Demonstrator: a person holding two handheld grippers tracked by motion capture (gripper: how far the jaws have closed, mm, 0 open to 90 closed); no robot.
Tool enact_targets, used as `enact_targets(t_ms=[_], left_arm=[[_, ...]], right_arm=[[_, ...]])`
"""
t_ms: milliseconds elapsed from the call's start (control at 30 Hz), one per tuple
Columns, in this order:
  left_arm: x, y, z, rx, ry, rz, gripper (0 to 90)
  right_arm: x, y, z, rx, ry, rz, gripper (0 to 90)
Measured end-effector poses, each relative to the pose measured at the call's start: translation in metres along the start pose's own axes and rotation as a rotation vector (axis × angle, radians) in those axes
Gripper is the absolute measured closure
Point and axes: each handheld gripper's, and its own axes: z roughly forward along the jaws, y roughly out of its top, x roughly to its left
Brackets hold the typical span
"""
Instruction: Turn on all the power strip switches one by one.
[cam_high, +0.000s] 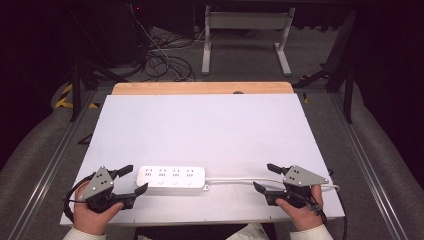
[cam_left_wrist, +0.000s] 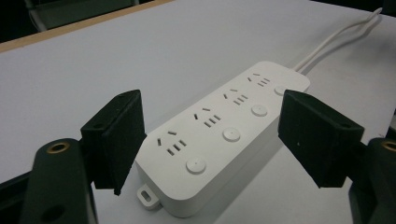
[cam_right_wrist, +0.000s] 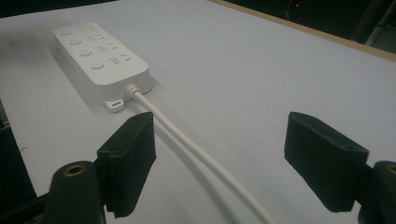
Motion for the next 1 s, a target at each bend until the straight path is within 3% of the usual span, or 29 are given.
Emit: enact_targets(t_ms=[200, 333, 700, 1000], left_arm=[[-0.002, 0.002, -0.001, 0.003, -0.004, 0.007, 27.1], [-0.004, 0.006, -0.002, 0.009, 0.005, 0.032, 30.5], [-0.005, 0.012, -0.007, 0.007, -0.018, 0.021, 37.3], [-0.005, 0.027, -0.01, 0.038, -0.038, 0.025, 49.6]], right_arm=[[0.002, -0.001, 0.001, -0.003, 0.009, -0.007, 28.1], [0.002, -0.001, 0.002, -0.002, 0.005, -0.009, 28.9], [0.003, -0.001, 0.002, -0.006, 0.007, -0.015, 29.9], [0.003, -0.001, 0.003, -0.007, 0.011, -0.013, 30.1]])
